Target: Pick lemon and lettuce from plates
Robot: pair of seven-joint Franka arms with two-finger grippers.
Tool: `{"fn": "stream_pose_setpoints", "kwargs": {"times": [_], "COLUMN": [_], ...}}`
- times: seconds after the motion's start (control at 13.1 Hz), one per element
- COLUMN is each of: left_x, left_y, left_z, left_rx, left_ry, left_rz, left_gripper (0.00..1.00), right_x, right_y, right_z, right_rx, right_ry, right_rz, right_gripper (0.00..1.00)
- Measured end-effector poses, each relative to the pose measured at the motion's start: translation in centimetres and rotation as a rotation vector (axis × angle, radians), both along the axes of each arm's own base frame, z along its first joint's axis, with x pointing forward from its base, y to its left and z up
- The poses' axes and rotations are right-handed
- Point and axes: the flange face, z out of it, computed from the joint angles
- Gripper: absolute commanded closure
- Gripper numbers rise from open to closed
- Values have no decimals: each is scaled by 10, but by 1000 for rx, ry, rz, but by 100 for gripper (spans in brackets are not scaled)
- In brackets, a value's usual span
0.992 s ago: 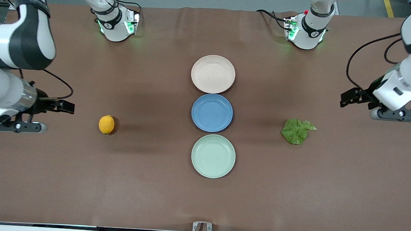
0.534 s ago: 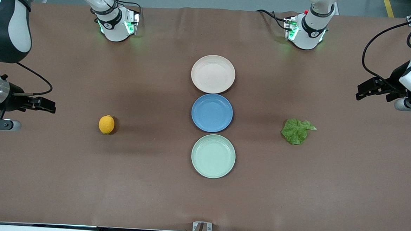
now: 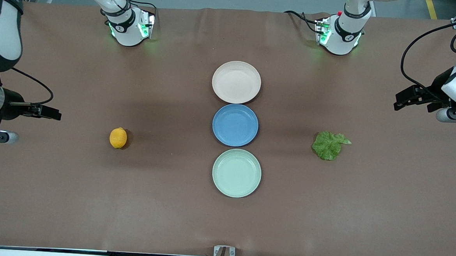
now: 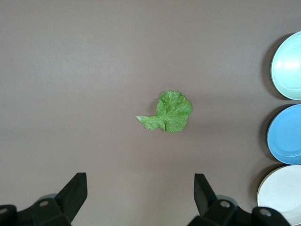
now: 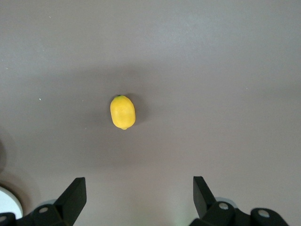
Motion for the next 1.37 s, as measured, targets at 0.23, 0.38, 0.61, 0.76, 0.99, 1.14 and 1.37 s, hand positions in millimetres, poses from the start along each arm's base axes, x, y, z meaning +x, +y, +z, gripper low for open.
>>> {"fn": "stream_pose_setpoints", "kwargs": {"times": [0.23,0.38,0.61,0.76,0.99,1.14,1.37], "left_x": [0,0,-2,-4,-10,-13,-14], "left_y": [-2,1,8,11,12,12,12], "left_z": [1,2,9,16,37,43,45], "left_rx": [0,0,-8,-9,-11,-11,-11], "left_ry": [1,-2,-14,-27,-67,-77,-80], "left_rz": [-3,2,16,22,23,23,22], "left_gripper": [0,0,0,0,0,0,0], "right_x": [-20,-44,-71,-79,-89,-92,-93], "right_y": [2,11,20,23,25,25,24], "right_z": [19,28,33,36,38,42,44], "right_rx": [2,2,1,0,-1,-1,-2], "right_ry": [-53,-89,-97,-102,-116,-126,-132], "right_rz": [6,21,33,34,35,33,30], "right_gripper": [0,0,0,0,0,0,0]}}
